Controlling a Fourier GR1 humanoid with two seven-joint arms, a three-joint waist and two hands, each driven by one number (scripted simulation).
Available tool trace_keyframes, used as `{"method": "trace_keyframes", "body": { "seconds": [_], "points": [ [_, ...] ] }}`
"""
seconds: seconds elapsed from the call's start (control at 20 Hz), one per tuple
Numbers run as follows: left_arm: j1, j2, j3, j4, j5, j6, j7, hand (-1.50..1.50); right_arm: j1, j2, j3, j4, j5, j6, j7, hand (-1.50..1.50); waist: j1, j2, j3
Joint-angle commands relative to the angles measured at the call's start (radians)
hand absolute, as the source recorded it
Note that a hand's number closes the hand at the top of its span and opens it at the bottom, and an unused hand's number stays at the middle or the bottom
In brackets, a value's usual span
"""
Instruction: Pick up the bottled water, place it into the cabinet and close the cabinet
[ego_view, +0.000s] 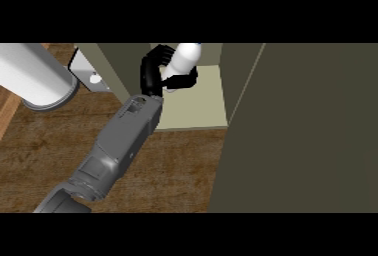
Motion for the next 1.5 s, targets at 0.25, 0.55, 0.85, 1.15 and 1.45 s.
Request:
{"method": "trace_keyframes", "body": {
  "seconds": [0.25,0.55,0.85,1.15,1.45],
  "points": [
    [-0.044,-0.008,0.069,0.145,0.031,0.062,-0.096,1.50,0.070,-0.067,0.029,-0.101,-0.011,0.038,-0.040,-1.50,-0.034,0.009,0.001],
    [-0.038,-0.008,0.028,0.235,-0.034,0.091,-0.131,-1.50,0.011,-0.019,0.047,-0.060,0.034,0.011,-0.015,-1.50,-0.022,0.010,-0.001],
    [-0.030,0.011,0.008,0.292,-0.071,0.139,-0.129,-1.50,0.002,-0.022,0.030,-0.047,-0.002,0.010,-0.013,-1.50,-0.024,0.016,-0.001],
    [-0.060,-0.006,0.027,0.296,-0.065,0.179,-0.108,-1.50,0.017,-0.034,0.053,-0.043,0.019,0.008,-0.049,-1.50,-0.033,0.015,-0.001],
    [-0.038,0.000,0.055,0.240,-0.042,0.061,-0.180,-1.50,-0.016,-0.029,0.047,-0.047,-0.009,0.019,-0.005,-1.50,-0.020,0.014,-0.002]
  ]
}}
